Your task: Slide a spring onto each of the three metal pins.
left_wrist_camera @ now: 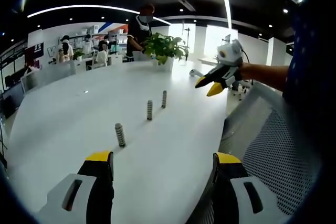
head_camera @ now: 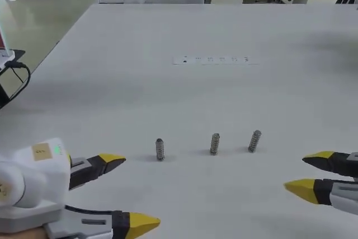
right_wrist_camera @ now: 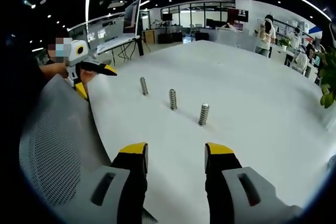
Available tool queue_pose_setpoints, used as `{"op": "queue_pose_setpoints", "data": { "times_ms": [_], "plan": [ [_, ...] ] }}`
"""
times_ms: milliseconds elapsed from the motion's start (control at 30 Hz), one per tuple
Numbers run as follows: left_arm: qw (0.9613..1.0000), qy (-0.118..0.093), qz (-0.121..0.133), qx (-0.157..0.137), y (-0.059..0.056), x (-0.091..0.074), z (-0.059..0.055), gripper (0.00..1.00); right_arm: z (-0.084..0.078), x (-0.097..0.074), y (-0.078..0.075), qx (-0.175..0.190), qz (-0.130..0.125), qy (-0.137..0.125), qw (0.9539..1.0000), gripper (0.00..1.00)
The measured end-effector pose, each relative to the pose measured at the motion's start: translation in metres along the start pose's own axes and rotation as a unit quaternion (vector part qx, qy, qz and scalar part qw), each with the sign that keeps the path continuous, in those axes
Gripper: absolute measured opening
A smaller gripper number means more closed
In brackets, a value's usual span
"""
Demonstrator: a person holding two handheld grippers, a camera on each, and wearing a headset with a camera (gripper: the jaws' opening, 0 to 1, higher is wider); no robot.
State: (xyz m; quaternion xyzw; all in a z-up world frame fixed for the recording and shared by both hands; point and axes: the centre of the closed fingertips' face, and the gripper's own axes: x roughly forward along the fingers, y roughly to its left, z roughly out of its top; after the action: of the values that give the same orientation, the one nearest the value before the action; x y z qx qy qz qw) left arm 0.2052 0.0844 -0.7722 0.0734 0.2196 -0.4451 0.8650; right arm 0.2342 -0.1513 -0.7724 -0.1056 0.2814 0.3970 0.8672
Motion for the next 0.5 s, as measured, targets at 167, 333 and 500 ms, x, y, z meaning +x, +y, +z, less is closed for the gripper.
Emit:
{"op": "queue_pose_setpoints", "data": {
  "times_ms": [167, 333, 500],
  "plan": [
    [1.0, -0.002, 0.001, -0.004, 0.0008, 0.0009, 0.0003, 0.73, 0.0032, -0.0014, -0.0018, -0.005, 0.006, -0.026, 0.9996, 0.48],
    [1.0, -0.003, 0.003, -0.008, 0.0021, 0.0009, 0.0007, 0.74, 0.0079, 0.0006, -0.0025, -0.017, 0.009, -0.046, 0.9988, 0.6],
    [0.9999, -0.003, 0.007, -0.013, 0.0048, 0.0003, -0.0015, 0.74, 0.0073, 0.0033, -0.0062, -0.023, 0.008, -0.049, 0.9985, 0.72]
  ]
}}
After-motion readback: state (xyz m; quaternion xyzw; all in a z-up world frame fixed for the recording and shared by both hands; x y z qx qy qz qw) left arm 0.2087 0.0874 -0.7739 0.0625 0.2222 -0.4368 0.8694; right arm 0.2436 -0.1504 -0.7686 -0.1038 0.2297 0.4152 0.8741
